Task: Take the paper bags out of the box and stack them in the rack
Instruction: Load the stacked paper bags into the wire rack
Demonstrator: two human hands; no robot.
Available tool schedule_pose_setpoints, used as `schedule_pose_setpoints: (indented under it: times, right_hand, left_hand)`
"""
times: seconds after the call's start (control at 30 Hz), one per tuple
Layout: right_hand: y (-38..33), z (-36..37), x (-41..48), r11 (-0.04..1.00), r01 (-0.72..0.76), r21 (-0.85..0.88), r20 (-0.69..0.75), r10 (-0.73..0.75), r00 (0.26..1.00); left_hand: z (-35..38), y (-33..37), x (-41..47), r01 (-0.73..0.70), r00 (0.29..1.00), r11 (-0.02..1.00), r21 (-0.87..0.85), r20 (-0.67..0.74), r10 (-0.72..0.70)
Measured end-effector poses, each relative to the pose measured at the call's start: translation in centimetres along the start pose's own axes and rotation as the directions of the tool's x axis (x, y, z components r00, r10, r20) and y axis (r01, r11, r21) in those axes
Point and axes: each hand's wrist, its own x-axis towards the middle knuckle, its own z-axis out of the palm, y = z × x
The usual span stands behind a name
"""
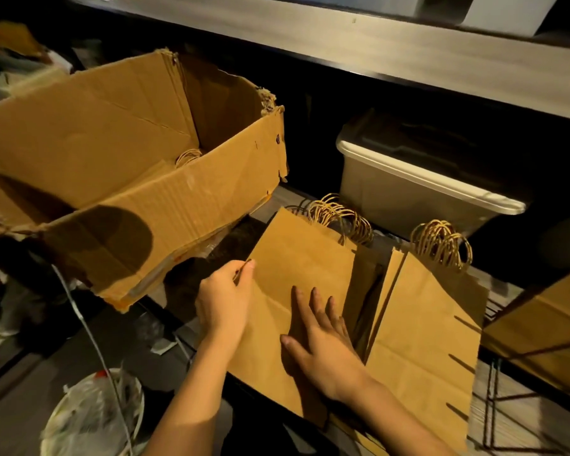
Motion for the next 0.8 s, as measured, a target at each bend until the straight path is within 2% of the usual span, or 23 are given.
schedule_pose_setpoints:
  times: [0.1, 0.2, 0.27, 0.33, 0.4, 0.5, 0.57, 0.63, 0.67, 0.8]
  right_hand:
    - [0.2, -0.1, 0.1, 0.969, -0.066, 0.239, -0.106, 0.093, 0.99]
    - [0.4, -0.3, 0.1, 0.88, -0.051, 0.473, -0.197, 0.162, 0.967]
    - [0.1, -0.7, -0.3, 0.736, 0.016, 0.677, -0.224, 0.185, 0.957]
    - [-0.5, -1.3, -0.7, 0.61, 0.031, 0.792, -0.204, 0.217, 0.955]
    - [-0.9, -1.9, -1.1, 0.511, 0.021, 0.859, -0.139, 0.195, 0.971]
    - [-1.3, -2.4, -2.0, 0.253, -0.017, 0.967, -0.005, 0.084, 0.996]
    - [-1.4, -3.1, -3.0, 0.178, 0.017, 0.984, -0.024, 0.033, 0.999]
    - [-1.2, -4.2, -4.1, 0.188, 0.097, 0.977, -0.108, 0.052, 0.993]
    - [-0.8, -5.1, -5.0, 0.238, 0.149, 0.96, -0.173, 0.083, 0.981]
    - [2.2, -8.5, -8.2, 0.555, 0.296, 0.778, -0.447, 0.157, 0.881]
  left_hand:
    - [-1.4, -0.5, -0.2, -0.002, 0.998, 0.975, -0.224, -0.066, -0.013]
    - [-3.3, -0.7, -0.2, 0.006, 0.992, 0.923, -0.384, -0.111, -0.052]
    - [-4.6, -1.0, -0.4, 0.011, 0.985, 0.89, -0.455, -0.149, -0.088]
    - [-5.8, -1.0, -0.7, 0.047, 0.969, 0.824, -0.564, -0.176, -0.175]
    - [-6.6, -0.7, -0.8, 0.072, 0.95, 0.737, -0.672, -0.179, -0.256]
    - [-7.3, -0.3, -0.9, 0.106, 0.938, 0.663, -0.741, -0.148, -0.315]
    - [-7.3, 0.0, -1.4, 0.146, 0.939, 0.598, -0.788, -0.08, -0.335]
    - [-7.2, 0.8, -2.2, 0.177, 0.951, 0.576, -0.798, -0.012, -0.309]
    - [-6.9, 1.7, -2.7, 0.193, 0.959, 0.582, -0.79, 0.027, -0.281]
    - [-4.8, 5.7, -5.2, 0.205, 0.978, 0.633, -0.746, 0.143, -0.149]
